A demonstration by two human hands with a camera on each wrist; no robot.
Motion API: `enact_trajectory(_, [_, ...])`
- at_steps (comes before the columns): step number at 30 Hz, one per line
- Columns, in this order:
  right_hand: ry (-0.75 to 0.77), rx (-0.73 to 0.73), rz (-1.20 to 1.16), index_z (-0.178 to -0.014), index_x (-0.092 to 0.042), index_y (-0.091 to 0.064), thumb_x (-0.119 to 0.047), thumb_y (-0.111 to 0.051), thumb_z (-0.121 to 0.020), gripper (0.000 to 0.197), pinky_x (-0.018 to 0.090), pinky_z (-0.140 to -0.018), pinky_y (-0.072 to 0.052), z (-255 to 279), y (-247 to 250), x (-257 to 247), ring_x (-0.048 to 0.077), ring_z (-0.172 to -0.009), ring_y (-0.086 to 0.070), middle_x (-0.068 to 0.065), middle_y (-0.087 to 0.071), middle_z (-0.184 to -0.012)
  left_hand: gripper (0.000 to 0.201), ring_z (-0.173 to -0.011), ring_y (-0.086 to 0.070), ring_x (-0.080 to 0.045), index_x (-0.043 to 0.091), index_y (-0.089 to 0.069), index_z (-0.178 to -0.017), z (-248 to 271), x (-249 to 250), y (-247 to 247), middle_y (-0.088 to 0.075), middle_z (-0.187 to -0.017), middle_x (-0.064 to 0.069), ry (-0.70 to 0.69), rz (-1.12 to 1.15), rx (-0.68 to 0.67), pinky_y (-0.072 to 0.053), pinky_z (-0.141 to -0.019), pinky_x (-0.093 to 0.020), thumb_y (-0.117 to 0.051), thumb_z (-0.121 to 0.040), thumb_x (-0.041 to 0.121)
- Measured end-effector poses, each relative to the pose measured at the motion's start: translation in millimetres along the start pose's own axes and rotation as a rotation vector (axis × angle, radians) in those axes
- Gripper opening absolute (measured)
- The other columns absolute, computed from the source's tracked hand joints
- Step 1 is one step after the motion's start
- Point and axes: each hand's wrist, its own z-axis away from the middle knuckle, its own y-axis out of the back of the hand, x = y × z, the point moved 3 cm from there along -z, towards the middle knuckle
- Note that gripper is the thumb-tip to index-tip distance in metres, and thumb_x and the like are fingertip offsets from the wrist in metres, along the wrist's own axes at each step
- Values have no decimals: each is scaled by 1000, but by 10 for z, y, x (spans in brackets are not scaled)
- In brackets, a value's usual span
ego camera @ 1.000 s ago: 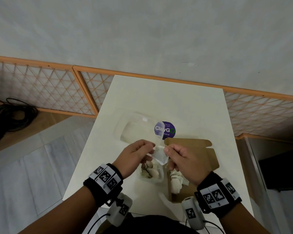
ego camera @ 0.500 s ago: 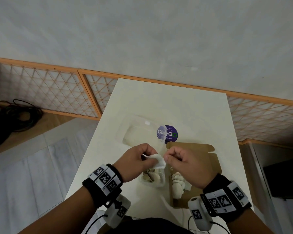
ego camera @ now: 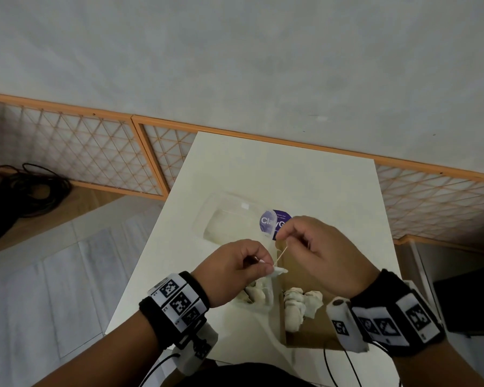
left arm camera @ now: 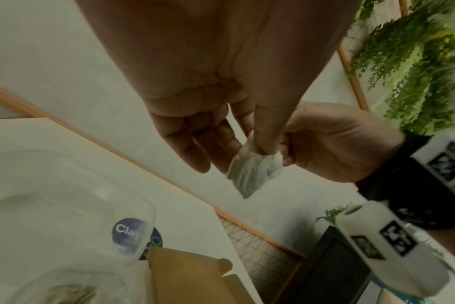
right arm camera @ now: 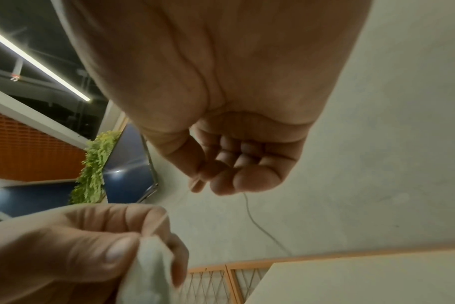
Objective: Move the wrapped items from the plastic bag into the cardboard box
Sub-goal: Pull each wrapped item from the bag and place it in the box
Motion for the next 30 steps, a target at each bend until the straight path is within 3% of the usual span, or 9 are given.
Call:
enact_trajectory(3, [-65, 29, -196, -105, -26, -70, -11, -56, -102, 21, 31, -80, -54, -82, -39, 120, 19, -86, -68, -6, -73, -98, 1, -97, -68, -13, 21, -72, -95, 43, 111, 15, -68, -107, 5, -105, 67, 53, -59, -84, -35, -72, -96, 20])
enact_trajectory(7, [-145, 15, -372, -103, -22, -74, -4, -60, -99, 24, 34, -83, -56, -125, -286, 210, 20, -91, -72, 0, -77, -96, 5, -114, -66, -14, 13, -72, -91, 83, 280, 99, -68, -117, 5, -184, 160, 153, -56, -93, -30, -75, -94, 16])
enact_trajectory(10, [-190, -50, -469, -106, -15, -74, 1, -63, -95, 22, 42, -82, -59, -101, -579, 253, 30, -91, -72, 6, -78, -98, 12, -103, -72, -24, -3, -65, -89, 91, 275, 164, -74, -113, -9, -153, 351, 152, -58, -88, -36, -69, -91, 9])
enact_trajectory(12, [-226, -78, -490, -94, -15, -69, -2, -62, -97, 15, 35, -71, -56, -76, -763, 318, 21, -71, -66, 0, -74, -81, 12, -85, -69, -29, -5, -62, -89, 108, 228, 220, -73, -101, -21, -109, 427, 172, -57, -76, -39, -64, -90, 7])
enact_trajectory(15, [-239, -156, -291, -83, -23, -64, -6, -59, -99, 24, 17, -63, -43, -34, -1049, 494, -1, -60, -54, -17, -64, -67, 7, -71, -55, -25, 8, -66, -86, 182, 108, 322, -64, -83, -25, -61, 327, 271, -49, -68, -39, -66, -89, 14])
enact_trajectory(20, [-262, -325, 258, -114, -26, -71, -30, -53, -102, 22, 23, -80, -43, -59, -1539, 924, 12, -94, -60, -4, -67, -105, 8, -67, -58, -9, 6, -67, -91, 359, -84, 409, -65, -76, -2, -32, 345, 294, -48, -64, -20, -66, -98, 4])
enact_trajectory(22, [-264, -362, 422, -116, -28, -68, -38, -48, -102, 26, 29, -81, -44, -94, -1678, 1016, 19, -97, -59, 0, -62, -109, 6, -66, -58, -6, 3, -67, -92, 419, -148, 434, -64, -75, 2, -20, 347, 297, -48, -64, -18, -66, -98, 2])
enact_trajectory(27, [-295, -435, 596, -122, -22, -60, -43, -46, -102, 33, 33, -84, -48, -136, -1888, 1135, 27, -106, -60, 6, -54, -126, 4, -71, -58, -10, 7, -70, -94, 528, -267, 484, -64, -78, -1, 27, 331, 321, -49, -67, -23, -68, -98, 8])
enact_trajectory(30, [-290, -440, 565, -113, -20, -62, -38, -45, -105, 26, 30, -75, -38, -133, -1870, 1114, 23, -91, -56, 6, -52, -118, 5, -75, -60, -18, 14, -70, -92, 546, -310, 503, -63, -81, -14, 39, 337, 337, -55, -73, -38, -69, -98, 13])
